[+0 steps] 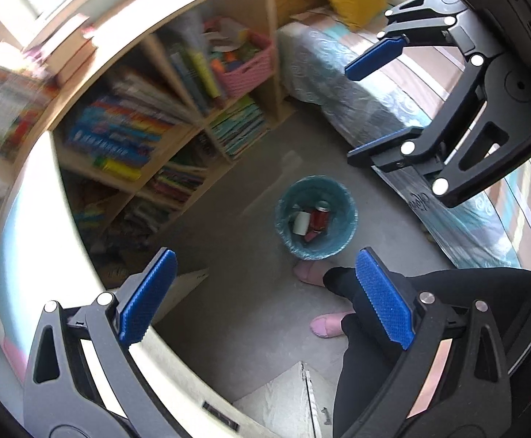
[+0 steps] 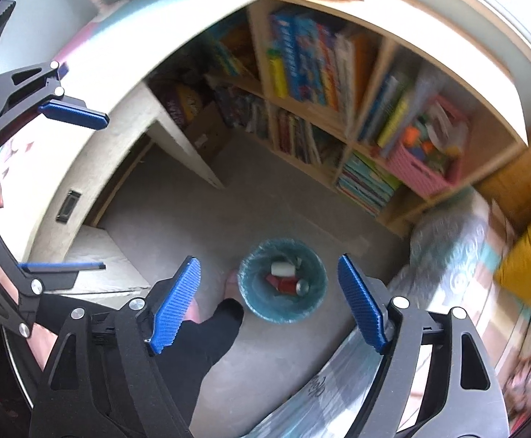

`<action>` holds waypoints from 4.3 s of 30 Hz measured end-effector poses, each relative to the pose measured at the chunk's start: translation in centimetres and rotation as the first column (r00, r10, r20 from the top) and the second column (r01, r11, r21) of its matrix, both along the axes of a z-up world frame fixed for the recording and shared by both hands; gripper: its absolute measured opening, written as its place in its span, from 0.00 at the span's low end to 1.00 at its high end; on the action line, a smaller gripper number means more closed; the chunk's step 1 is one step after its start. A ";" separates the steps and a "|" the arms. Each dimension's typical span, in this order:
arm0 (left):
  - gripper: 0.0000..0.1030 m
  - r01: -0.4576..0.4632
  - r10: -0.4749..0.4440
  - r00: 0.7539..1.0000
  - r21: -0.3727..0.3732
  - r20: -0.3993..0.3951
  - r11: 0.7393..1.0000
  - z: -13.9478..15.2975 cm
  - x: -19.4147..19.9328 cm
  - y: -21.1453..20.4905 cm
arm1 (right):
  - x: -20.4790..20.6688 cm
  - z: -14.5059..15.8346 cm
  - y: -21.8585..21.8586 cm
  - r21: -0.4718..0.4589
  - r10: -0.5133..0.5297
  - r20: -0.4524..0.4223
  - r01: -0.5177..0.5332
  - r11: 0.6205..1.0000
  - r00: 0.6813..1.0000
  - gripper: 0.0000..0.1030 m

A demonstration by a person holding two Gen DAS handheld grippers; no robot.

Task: Collect trash
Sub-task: 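Move both open tools back over the mat toward the orange bag, then grasp the purple toothbrush package with the left tool while the right tool grasps the orange bag, then lift the toothbrush package and orange bag and carry both over the teal bin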

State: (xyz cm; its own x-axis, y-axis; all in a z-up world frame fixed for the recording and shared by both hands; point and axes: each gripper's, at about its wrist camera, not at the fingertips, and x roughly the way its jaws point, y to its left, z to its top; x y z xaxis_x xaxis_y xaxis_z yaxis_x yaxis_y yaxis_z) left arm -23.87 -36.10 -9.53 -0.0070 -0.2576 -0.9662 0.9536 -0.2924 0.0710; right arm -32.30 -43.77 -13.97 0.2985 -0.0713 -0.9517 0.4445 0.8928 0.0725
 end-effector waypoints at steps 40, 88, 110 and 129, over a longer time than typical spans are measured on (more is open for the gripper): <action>0.93 -0.891 0.886 0.444 -0.035 0.134 0.452 0.7 23.3 31.3 | 30.1 3.6 25.5 -0.102 0.875 0.024 -0.869 0.484 0.484 0.85; 0.39 -0.947 0.948 0.304 0.077 -0.091 0.311 -3.8 37.9 37.7 | 38.0 -1.4 28.0 -0.011 0.919 -0.047 -0.921 0.390 0.390 0.64; 0.31 -0.959 0.959 0.279 -0.059 -0.049 0.276 2.6 29.2 38.7 | 33.1 3.3 27.5 -0.108 0.917 0.022 -0.911 0.397 0.397 0.64; 0.15 -0.919 0.927 0.370 -0.171 -0.056 0.356 6.6 24.2 36.0 | 26.8 5.3 23.4 -0.167 0.842 0.057 -0.827 0.538 0.536 0.64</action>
